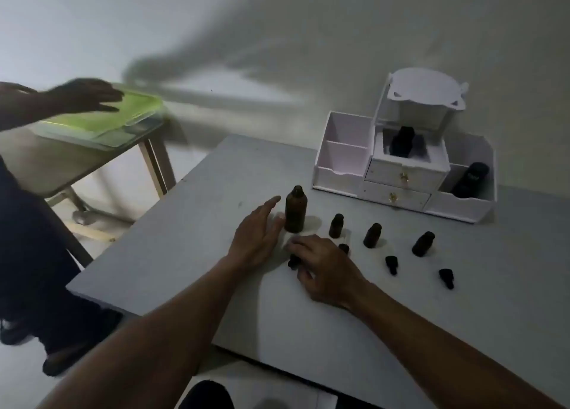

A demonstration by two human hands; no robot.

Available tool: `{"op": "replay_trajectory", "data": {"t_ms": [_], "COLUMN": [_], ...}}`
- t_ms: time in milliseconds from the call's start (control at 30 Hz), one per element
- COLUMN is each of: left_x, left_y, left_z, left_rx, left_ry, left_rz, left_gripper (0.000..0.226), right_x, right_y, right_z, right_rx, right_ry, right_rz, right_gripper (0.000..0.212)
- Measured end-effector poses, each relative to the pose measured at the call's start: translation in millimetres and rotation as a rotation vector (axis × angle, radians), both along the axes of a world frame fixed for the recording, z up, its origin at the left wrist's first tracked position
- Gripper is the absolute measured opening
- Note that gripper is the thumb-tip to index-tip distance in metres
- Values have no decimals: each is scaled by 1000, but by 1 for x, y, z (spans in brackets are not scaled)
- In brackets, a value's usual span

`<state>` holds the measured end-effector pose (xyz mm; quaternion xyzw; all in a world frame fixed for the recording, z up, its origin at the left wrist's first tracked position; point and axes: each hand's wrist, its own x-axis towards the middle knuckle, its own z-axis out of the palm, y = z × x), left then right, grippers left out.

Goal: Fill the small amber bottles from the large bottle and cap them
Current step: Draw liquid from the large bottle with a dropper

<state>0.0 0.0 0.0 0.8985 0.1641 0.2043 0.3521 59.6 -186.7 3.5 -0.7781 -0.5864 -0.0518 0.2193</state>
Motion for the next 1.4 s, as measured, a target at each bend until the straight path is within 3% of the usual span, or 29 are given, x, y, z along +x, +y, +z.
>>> {"op": "replay_trajectory", "data": {"t_ms": [167, 433, 833, 967, 1100, 1233, 1400], "left_x": [4, 24, 49, 48, 49, 49, 51], "left_y": [2, -3, 2, 7, 8, 12, 14], "left_z": [-8, -14, -13, -15, -14, -15, -15], "left_rx": [-71, -230, -215, -278, -258, -266, -259], "left_ry": [-114, -202, -343, -380, -386, -374, -374], "left_rz": [-5, -50, -122, -157, -171, -176, -167], "left_gripper": [57, 82, 56, 18, 21, 21, 24], "right_x": [-3, -8, 1, 9, 30, 45, 58], "right_y": [0, -4, -7, -8, 3, 19, 38], "right_z": [-13, -23, -25, 4, 50, 93, 102], "right_rx": [21, 201, 310, 594, 932, 1143, 1171], "right_ry": [-67, -71, -73, 64, 334, 559, 680], "right_rz": [7, 14, 14, -106, -235, -145, -148], "right_gripper": [30, 20, 19, 22, 23, 17, 16]}}
